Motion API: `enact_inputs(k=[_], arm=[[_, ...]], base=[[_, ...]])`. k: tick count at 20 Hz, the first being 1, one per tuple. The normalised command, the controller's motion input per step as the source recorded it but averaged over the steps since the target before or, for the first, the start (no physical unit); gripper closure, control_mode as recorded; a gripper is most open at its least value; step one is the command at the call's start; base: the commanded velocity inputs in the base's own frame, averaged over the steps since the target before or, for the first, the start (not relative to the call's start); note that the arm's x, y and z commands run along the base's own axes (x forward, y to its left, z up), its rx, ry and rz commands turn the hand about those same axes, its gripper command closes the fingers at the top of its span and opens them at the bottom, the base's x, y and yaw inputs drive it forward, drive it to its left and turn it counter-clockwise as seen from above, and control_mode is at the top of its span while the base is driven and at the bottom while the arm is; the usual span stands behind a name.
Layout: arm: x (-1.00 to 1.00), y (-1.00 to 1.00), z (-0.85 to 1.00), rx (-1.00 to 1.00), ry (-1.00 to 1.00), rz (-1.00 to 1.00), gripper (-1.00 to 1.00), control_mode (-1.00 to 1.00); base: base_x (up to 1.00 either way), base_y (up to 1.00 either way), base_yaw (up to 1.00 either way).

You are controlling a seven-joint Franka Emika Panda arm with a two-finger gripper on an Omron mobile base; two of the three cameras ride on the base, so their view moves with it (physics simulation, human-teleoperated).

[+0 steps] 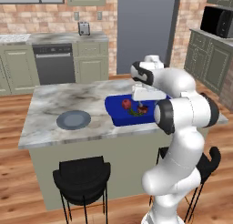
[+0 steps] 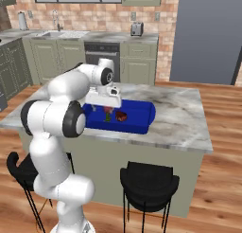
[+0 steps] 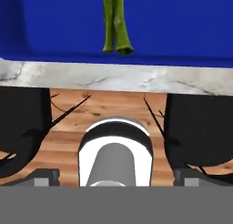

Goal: Create a steak meal by picking up the steak and asparagus from the tray and placing them on the plate. Leave the pomegranate on the tray.

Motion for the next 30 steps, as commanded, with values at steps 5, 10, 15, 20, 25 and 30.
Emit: enact_inputs(k=[5,10,15,20,25,30], arm=[[0.33,0.04,-0.43,0.00,0.02,0.00,-1.00,-1.00],[0.31,0.09,-0.47,0.00,0.00,0.00,-1.00,-1.00],[0.30,0.06,-0.44,0.00,0.00,0.00,-1.00,-1.00],[0.39,0.00,-0.29,0.00,0.00,0.01,-1.00,-1.00],[0.42,0.00,-0.25,0.00,0.00,0.01,-1.00,-1.00],[0.42,0.00,-0.25,0.00,0.00,0.01,-1.00,-1.00]], base=[[0.00,0.00,0.00],[0.00,0.00,0.00],[0.00,0.00,0.00],[0.00,0.00,0.00],[0.00,0.00,0.00],[0.00,0.00,0.00]])
